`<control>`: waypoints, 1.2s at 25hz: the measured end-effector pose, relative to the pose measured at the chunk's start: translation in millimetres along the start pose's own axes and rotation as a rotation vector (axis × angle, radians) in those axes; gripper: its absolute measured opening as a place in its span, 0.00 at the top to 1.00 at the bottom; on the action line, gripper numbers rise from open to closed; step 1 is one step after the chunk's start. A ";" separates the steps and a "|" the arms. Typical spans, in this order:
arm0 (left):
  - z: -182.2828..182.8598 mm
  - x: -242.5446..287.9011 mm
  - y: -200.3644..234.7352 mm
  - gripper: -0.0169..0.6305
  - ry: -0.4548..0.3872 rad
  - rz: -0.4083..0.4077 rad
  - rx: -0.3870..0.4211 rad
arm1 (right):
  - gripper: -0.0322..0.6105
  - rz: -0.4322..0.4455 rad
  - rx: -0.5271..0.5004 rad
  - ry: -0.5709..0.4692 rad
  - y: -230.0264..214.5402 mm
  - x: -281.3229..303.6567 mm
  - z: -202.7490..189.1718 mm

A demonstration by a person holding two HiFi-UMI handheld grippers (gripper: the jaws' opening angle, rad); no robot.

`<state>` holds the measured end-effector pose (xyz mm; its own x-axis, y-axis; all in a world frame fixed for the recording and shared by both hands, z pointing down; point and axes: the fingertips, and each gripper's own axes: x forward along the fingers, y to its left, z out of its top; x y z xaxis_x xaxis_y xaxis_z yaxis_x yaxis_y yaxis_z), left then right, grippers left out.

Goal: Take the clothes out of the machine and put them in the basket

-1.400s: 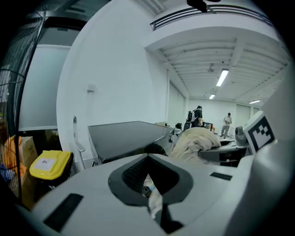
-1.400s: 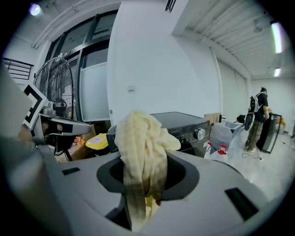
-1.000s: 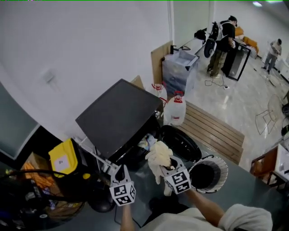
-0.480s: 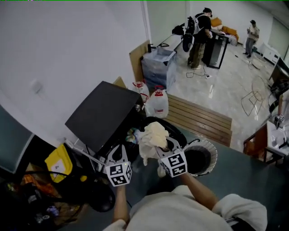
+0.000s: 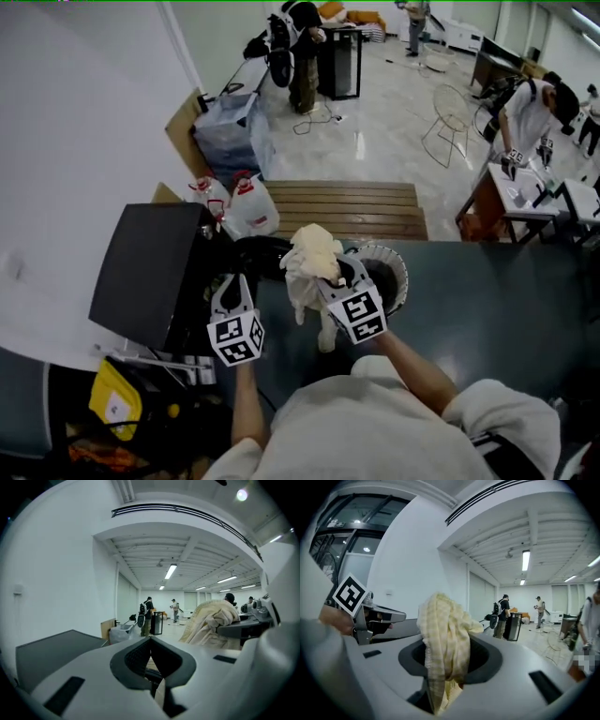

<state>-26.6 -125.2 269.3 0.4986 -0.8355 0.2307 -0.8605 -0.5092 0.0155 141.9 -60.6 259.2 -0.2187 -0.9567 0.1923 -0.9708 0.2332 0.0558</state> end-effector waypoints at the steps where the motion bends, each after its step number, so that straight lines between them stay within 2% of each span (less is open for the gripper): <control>1: 0.2 9.2 -11.0 0.94 0.001 -0.036 0.004 | 0.71 -0.037 0.000 0.004 -11.4 -6.4 -2.2; 7: 6.8 53.2 -89.9 0.94 0.010 -0.229 0.027 | 0.71 -0.233 0.002 0.029 -83.3 -50.3 -8.6; 13: 4.0 71.3 -139.1 0.94 0.034 -0.333 0.059 | 0.71 -0.355 0.010 0.060 -134.7 -75.1 -19.3; 24: -16.6 103.2 -141.0 0.95 0.136 -0.312 0.070 | 0.71 -0.388 0.044 0.118 -203.0 -45.8 -41.7; 30: -34.8 127.0 -132.7 0.94 0.181 -0.294 0.064 | 0.71 -0.377 0.084 0.179 -217.4 -17.2 -82.5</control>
<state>147.3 -156.6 330.4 0.6927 -0.6039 0.3944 -0.6715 -0.7395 0.0470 364.8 -80.5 324.6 0.1663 -0.9253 0.3408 -0.9859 -0.1493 0.0759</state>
